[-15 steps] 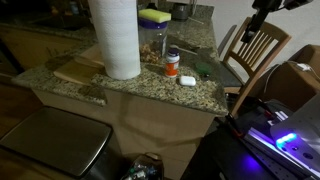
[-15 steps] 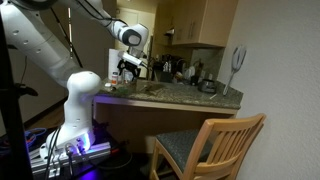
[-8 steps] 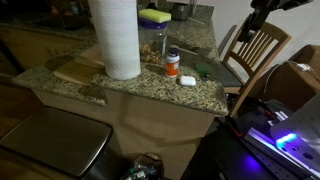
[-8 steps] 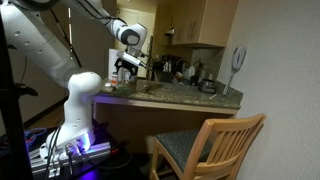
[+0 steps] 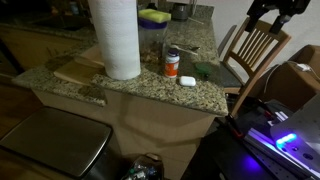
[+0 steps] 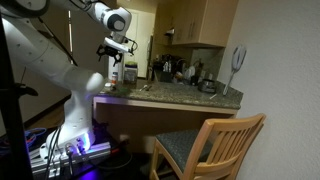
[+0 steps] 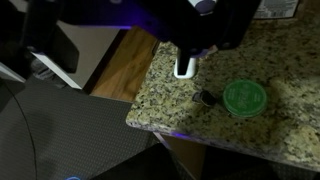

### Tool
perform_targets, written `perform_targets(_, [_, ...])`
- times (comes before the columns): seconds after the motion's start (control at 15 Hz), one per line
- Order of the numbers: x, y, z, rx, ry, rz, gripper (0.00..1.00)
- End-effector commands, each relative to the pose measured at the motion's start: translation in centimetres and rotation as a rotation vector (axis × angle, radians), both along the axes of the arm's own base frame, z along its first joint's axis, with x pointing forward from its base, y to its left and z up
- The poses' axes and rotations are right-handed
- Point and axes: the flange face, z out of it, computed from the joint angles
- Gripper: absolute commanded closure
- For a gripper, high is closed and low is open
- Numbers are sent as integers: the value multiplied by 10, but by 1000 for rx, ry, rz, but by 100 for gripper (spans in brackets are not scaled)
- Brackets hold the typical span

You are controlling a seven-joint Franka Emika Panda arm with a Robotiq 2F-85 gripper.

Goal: Put the keys on top of the green lid

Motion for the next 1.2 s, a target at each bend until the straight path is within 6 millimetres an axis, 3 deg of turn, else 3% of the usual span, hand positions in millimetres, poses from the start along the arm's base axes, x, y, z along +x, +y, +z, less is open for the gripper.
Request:
perform_targets(0.0, [-17, 43, -18, -110, -142, 88, 0])
perform_targets(0.27, [-14, 90, -61, -271, -304, 115, 0])
perform_targets(0.47, [8, 96, -92, -346, -319, 38, 0])
perform_targets(0.6, [23, 98, -112, -335, -220, 11, 0])
perform_targets(0.67, [4, 95, -94, -336, -280, 28, 0])
perform_targets(0.87, [19, 94, -113, -338, -218, 14, 0])
perform_targets(1.13, [20, 107, -135, -332, -182, 36, 0])
